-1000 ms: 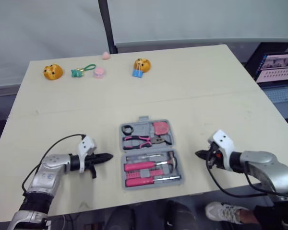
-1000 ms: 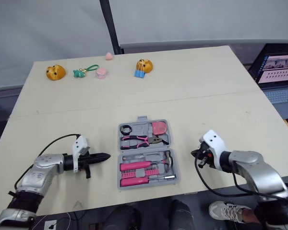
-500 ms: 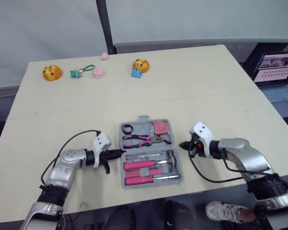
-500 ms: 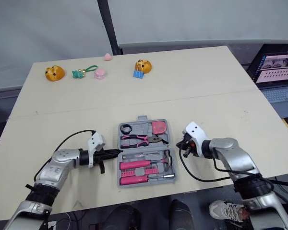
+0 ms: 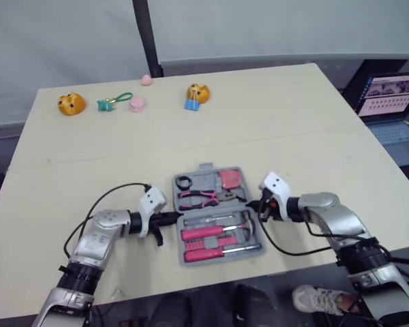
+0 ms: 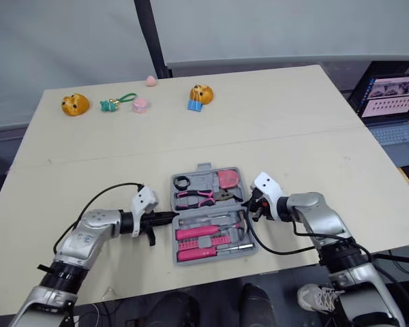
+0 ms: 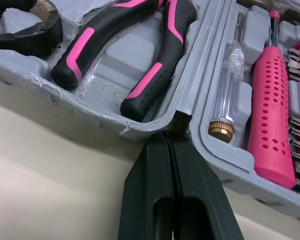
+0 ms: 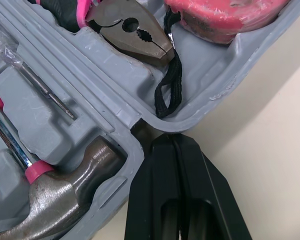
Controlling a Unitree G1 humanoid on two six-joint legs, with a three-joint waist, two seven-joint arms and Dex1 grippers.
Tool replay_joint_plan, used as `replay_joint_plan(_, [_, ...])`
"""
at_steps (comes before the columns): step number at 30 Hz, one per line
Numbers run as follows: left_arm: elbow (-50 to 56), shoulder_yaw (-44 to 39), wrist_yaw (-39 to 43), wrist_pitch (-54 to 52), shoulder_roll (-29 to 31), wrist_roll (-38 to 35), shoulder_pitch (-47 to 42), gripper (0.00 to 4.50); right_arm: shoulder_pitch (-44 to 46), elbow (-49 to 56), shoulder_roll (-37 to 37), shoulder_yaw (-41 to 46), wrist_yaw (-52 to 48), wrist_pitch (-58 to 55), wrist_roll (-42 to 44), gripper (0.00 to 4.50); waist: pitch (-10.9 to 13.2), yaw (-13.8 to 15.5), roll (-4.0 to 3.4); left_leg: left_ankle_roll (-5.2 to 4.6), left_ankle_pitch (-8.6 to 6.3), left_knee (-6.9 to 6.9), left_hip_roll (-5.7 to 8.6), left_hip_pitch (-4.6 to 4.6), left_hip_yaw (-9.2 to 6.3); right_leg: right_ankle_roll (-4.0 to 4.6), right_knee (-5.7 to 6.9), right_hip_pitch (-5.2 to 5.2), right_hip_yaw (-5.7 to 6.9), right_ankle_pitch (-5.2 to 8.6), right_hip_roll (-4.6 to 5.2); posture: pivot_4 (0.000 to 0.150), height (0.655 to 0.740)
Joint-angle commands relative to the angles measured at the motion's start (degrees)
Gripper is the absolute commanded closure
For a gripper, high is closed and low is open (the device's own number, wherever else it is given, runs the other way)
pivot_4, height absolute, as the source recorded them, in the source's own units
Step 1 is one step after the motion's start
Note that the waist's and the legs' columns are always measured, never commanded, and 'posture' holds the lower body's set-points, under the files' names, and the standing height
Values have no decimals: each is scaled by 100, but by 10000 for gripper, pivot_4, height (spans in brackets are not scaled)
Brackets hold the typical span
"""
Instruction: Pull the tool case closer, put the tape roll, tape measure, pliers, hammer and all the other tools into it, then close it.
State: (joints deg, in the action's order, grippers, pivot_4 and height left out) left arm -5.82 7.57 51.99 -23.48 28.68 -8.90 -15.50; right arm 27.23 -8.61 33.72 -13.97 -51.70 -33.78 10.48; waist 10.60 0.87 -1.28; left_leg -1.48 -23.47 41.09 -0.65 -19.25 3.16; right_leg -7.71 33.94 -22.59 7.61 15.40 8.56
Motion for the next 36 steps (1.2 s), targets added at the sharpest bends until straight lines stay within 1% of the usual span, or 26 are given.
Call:
replay_joint_plan(1, [453,271,75,-316,22,-54,284,45000,-153,371,-44,-80,-131,-76,36,44360,0,-2,0,1,0,-3,-1,0,0,0,-4,0,2,0,-1,1500,7155])
replay_joint_plan(6, [884,242,37,-600,116,-107,526,45000,-314,696,-32,-81,-154,-248,49,44360,0,-14,0,2,-2,-11,-1,-4,-1,1,-11,-3,6,1,-2,1500,7155])
replay_joint_plan(10, [1237,160,-19,-839,204,-174,751,45000,-563,1203,71,-126,-240,-501,135,44360,0,-14,0,3,-2,-13,-4,-4,-2,3,-12,-4,6,2,-3,1500,7155])
replay_joint_plan(16, [1343,150,-77,-946,259,-183,842,45000,-761,1514,122,-136,-233,-700,148,44360,0,-25,0,4,-2,-9,-5,-2,0,3,-9,-4,3,2,-3,1500,7155])
replay_joint_plan(36, [1593,181,-191,-1157,382,-283,940,45000,-854,1624,111,-132,-235,-784,164,44360,0,-89,0,5,-3,-12,-5,-2,0,4,-11,-4,4,3,-3,1500,7155])
